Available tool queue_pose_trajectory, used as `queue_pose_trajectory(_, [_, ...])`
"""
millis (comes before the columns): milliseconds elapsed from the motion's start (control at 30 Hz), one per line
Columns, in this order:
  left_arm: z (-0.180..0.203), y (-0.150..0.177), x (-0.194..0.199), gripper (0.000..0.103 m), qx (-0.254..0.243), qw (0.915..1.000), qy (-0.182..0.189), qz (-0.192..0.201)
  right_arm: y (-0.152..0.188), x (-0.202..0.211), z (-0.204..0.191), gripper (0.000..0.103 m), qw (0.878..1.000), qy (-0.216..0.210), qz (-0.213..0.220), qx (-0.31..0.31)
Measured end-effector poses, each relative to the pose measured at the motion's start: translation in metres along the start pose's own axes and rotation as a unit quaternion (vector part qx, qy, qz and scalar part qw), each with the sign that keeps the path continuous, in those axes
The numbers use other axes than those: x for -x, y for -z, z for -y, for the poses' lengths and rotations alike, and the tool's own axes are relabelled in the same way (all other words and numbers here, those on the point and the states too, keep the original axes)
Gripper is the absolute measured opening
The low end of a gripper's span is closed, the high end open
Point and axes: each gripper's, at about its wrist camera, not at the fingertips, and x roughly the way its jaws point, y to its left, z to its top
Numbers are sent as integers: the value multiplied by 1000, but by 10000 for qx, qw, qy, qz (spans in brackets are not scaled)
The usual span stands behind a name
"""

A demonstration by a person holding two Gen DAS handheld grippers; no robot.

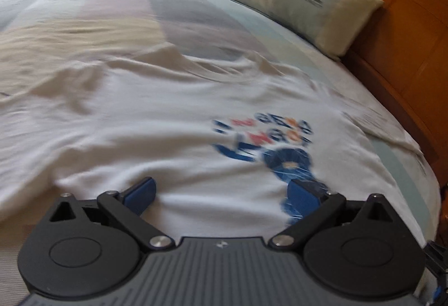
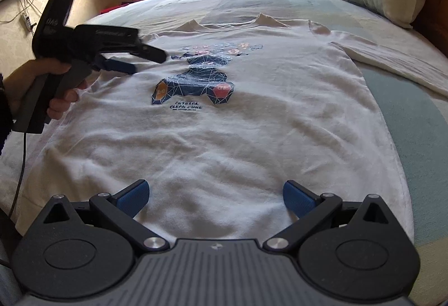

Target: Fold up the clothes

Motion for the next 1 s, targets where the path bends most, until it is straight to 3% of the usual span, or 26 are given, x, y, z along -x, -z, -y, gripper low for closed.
queue_pose_trajectory(100, [-10, -2, 6, 100, 106, 9999, -84, 10, 0, 0, 0, 103, 10000, -1, 12, -24])
queue_pose_trajectory(267, [11, -2, 23, 99, -100, 9995, -303, -39, 1, -1, -2, 103, 10000, 57, 46, 7])
queue_pose_trajectory(433, [43, 27, 48, 100, -307, 9991, 266, -96, 3, -2, -4, 103, 9999, 136, 72, 55])
queue_pose_trajectory(533, [44, 48, 47, 100, -247, 9989, 94, -396, 1, -2, -6, 103, 9998, 180, 58, 107])
queue_pose_trajectory(600, [38, 61, 48, 100, -161, 9980, -369, -482, -5, -1, -6, 103, 9997, 167, 45, 158])
queue_pose_trajectory(733, [46, 72, 62, 100, -61, 9944, -941, -488, -19, 2, -5, 103, 9996, 141, 20, 260])
queue_pose_trajectory(1000, [73, 78, 89, 100, -348, 9941, -1008, -182, -46, 7, -3, 103, 9989, 88, -31, 465])
